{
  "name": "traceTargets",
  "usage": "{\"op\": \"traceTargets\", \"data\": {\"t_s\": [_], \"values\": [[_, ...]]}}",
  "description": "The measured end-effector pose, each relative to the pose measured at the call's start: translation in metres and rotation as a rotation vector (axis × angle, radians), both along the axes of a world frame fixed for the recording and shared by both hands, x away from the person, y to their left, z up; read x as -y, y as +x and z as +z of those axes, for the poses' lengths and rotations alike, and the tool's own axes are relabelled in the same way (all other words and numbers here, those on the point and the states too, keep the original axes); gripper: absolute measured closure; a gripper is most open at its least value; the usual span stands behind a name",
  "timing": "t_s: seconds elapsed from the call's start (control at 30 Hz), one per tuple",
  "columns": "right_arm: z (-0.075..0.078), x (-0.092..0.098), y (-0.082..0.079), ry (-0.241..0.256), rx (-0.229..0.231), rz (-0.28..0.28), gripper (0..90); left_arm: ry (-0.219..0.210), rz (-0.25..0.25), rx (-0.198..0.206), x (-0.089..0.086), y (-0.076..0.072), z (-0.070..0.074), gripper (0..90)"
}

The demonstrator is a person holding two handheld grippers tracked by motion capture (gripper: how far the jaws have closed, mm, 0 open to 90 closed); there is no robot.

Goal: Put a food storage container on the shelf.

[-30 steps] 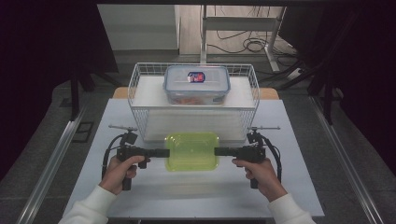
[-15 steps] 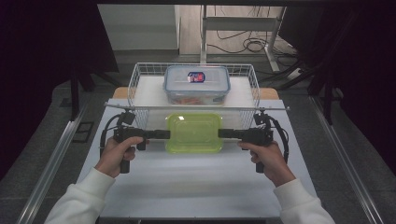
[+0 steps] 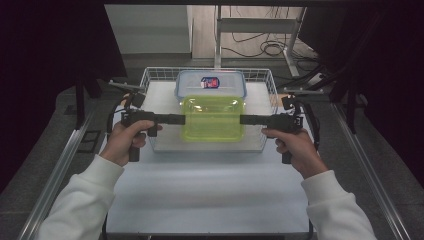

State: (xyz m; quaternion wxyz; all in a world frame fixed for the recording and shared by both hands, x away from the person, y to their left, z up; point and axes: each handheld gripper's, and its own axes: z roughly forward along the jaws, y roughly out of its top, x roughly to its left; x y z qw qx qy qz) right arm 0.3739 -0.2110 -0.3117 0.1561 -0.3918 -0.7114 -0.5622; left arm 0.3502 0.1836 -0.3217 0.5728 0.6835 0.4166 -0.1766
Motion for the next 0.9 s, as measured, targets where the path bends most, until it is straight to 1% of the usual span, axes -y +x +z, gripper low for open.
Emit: {"op": "traceTargets", "data": {"t_s": [0.07,0.2,0.33,0.5,0.63,0.73,0.9], "values": [[0.008,0.000,0.004,-0.004,0.008,-0.003,82.0,-0.008,-0.002,-0.001,0.000,0.006,0.005,81.6],[0.022,0.001,0.012,-0.012,0.026,-0.010,82.0,-0.006,-0.002,0.009,0.001,0.018,0.016,82.1],[0.032,0.001,0.022,-0.015,0.030,-0.019,82.0,0.004,-0.003,0.011,0.001,0.030,0.026,82.1],[0.040,-0.001,0.039,-0.008,0.020,-0.029,82.0,0.009,-0.003,0.007,-0.001,0.048,0.037,82.1],[0.047,-0.002,0.053,-0.002,0.010,-0.034,82.0,0.011,0.000,-0.002,-0.002,0.059,0.046,82.1],[0.052,-0.004,0.063,0.007,0.000,-0.037,82.0,0.005,0.002,-0.002,-0.005,0.068,0.052,82.0],[0.055,-0.009,0.077,0.011,-0.013,-0.046,81.9,0.008,0.016,-0.012,-0.008,0.080,0.054,81.9]]}}
